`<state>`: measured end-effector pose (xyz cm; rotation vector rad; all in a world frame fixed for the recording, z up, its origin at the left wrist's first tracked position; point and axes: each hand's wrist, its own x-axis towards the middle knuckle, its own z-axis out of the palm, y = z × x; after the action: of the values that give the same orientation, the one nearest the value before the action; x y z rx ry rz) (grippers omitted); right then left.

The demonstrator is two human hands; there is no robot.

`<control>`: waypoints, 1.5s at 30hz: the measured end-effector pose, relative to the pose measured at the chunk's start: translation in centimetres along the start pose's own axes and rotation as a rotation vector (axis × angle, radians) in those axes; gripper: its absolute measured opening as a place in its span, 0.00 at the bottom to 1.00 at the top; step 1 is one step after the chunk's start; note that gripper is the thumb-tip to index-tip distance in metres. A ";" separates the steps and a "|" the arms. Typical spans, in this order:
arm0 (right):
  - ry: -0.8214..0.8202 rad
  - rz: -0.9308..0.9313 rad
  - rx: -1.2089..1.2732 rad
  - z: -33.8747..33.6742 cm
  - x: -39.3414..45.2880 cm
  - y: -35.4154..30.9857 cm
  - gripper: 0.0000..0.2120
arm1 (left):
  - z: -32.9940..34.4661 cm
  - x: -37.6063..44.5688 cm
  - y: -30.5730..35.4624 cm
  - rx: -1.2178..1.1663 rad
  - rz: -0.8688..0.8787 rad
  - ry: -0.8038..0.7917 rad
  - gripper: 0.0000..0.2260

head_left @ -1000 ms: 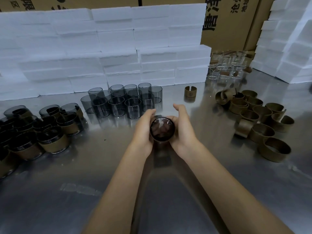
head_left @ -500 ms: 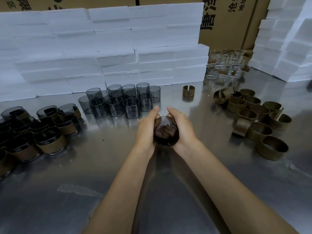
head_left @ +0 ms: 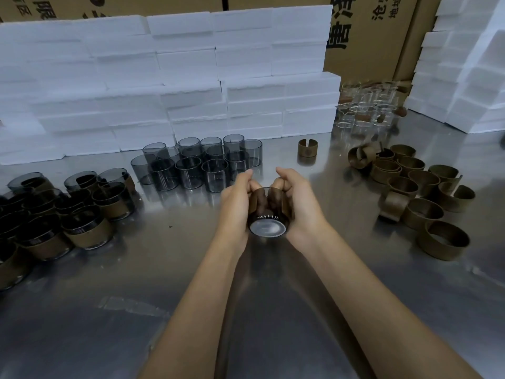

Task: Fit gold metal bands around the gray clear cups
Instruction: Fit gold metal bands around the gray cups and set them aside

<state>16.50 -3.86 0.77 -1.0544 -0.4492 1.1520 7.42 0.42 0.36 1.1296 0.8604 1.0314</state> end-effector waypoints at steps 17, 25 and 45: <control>-0.217 0.186 0.072 -0.6 0.2 0.5 0.18 | -0.3 -0.2 0.6 0.061 0.451 0.131 0.20; -0.119 0.133 0.189 -1.6 0.7 -0.4 0.20 | -1.3 0.2 0.3 0.102 0.369 0.064 0.11; -0.097 -0.139 -0.154 -1.6 1.2 0.0 0.12 | -2.1 0.7 0.3 -0.375 -0.021 -0.089 0.31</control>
<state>18.17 -3.47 -0.26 -1.0858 -0.6863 1.0604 5.60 1.74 0.15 0.8399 0.5761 1.0642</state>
